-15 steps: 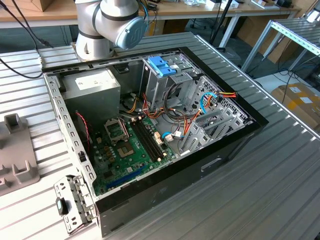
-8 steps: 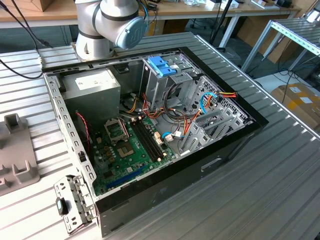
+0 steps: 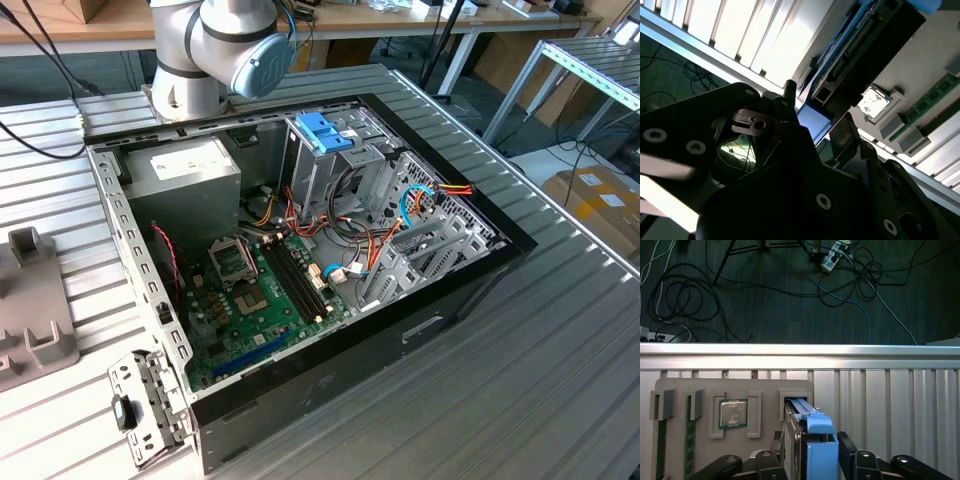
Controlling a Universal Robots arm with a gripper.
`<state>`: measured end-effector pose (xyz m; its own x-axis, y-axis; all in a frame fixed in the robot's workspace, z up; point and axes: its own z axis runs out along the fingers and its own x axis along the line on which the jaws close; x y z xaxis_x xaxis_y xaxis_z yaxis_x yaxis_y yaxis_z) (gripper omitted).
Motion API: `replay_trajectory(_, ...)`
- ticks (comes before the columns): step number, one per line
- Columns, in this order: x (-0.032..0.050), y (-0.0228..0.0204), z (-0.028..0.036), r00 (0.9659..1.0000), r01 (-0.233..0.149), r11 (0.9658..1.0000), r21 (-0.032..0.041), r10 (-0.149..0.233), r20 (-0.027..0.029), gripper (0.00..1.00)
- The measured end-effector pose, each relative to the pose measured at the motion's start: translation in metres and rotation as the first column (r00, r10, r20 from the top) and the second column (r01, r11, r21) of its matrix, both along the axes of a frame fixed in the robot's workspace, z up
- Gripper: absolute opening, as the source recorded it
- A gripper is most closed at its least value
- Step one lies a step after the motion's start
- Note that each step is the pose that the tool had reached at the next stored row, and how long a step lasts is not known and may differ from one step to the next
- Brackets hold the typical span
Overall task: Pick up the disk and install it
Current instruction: 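Pick up the disk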
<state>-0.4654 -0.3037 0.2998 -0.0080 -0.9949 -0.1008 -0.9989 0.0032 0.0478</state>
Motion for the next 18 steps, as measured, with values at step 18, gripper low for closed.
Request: replay_trajectory(18,0.0,0.004,-0.0079,1.0,0.0,1.0,0.0,0.0,0.0,0.54)
